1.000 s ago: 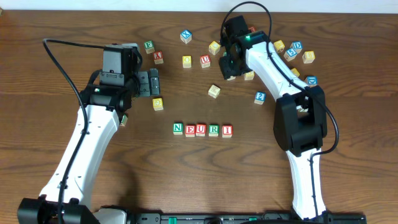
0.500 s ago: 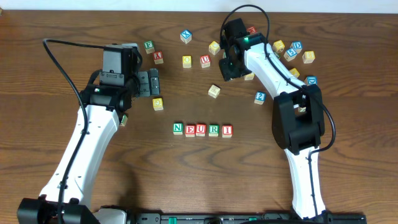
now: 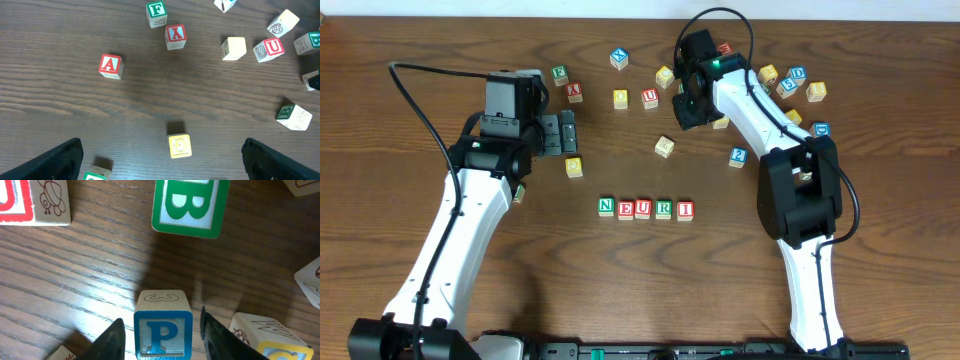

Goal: Spell out NEURIPS
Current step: 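Close the right gripper on the blue P block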

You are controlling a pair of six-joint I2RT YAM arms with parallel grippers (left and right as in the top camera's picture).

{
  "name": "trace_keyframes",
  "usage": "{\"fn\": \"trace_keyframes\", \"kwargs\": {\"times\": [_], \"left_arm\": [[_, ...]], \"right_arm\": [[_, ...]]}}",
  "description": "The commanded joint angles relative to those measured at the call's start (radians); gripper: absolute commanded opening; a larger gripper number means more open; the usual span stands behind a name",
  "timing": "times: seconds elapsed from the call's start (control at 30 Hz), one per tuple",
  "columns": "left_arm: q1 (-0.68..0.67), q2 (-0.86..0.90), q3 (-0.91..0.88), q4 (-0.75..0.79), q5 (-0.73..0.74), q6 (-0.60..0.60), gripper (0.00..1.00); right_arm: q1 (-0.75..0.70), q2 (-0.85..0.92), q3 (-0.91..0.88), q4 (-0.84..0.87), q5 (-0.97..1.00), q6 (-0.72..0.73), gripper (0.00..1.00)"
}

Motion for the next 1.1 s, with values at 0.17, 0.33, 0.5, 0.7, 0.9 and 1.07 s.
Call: {"fn": "trace_keyframes", "kwargs": {"times": [0.17,0.33,0.5,0.7,0.9,1.07], "left_arm": [[0.004,-0.016,0.024,0.0,-0.005,0.01,1.0],[0.004,-0.016,0.024,0.0,-0.005,0.01,1.0],[0.004,-0.016,0.024,0.0,-0.005,0.01,1.0],[0.004,-0.016,0.024,0.0,-0.005,0.01,1.0],[0.004,-0.016,0.024,0.001,-0.005,0.01,1.0],[0.004,-0.016,0.024,0.0,-0.005,0.01,1.0]], "right_arm": [[-0.001,0.013,0.012,-0.004,-0.002,0.01,0.38],[-0.001,0.013,0.012,-0.008,-0.002,0.01,0.36],[-0.001,0.013,0.012,-0.009,-0.002,0.01,0.34],[0.0,0.013,0.012,-0.01,-0.002,0.01,0.33],[-0.001,0.013,0.012,-0.01,-0.002,0.01,0.32],[0.0,0.013,0.012,-0.01,-0.002,0.01,0.31]]}}
